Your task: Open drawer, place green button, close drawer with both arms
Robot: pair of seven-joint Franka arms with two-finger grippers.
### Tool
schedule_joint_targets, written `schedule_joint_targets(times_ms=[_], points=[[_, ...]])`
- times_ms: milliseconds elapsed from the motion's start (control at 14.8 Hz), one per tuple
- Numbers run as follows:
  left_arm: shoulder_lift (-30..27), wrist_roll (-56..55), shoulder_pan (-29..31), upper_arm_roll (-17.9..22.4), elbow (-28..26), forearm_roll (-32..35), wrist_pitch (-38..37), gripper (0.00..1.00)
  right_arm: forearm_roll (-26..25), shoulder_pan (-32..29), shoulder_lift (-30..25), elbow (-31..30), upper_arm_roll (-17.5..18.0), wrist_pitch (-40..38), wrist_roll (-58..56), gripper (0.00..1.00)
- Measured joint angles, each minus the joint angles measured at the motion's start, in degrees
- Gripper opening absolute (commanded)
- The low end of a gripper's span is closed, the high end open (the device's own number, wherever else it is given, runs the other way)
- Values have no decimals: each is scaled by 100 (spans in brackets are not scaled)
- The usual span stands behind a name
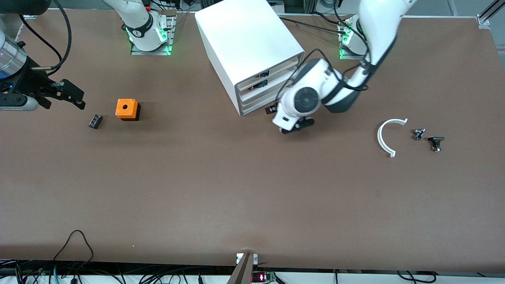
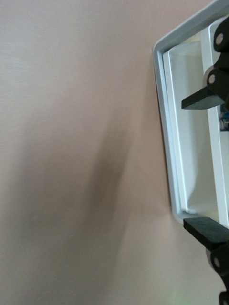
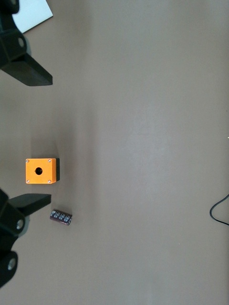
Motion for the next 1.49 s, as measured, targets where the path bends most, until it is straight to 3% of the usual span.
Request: schedule_joint_targets(times_ms=[203, 540, 743, 945, 1080, 1350, 1485], points=[[-193, 698, 405, 2, 219, 127, -408, 99, 0, 8, 8, 19, 10, -35, 0, 100], [-656, 1511, 560, 0, 746, 1224, -1258, 99, 0, 26, 31, 137, 36, -154, 0, 100], [-910, 2239, 775, 13, 1159, 1395, -1883, 99, 0, 28, 37, 143, 38, -161, 0, 100], [-1178, 3460, 1249, 141, 1355, 1400, -2055, 99, 0, 29, 39, 149, 41, -161, 0, 100], [-1451, 4325, 1275, 696, 1367, 1167, -2056, 99, 0, 29, 39, 153, 42, -162, 0, 100], [-2095, 5725, 832, 2175, 1041, 444, -1727, 99, 0, 29, 48, 165, 42, -166, 0, 100], [-2482, 5808, 709, 2384, 624, 409, -1355, 99, 0, 29, 58, 168, 43, -167, 1, 100]])
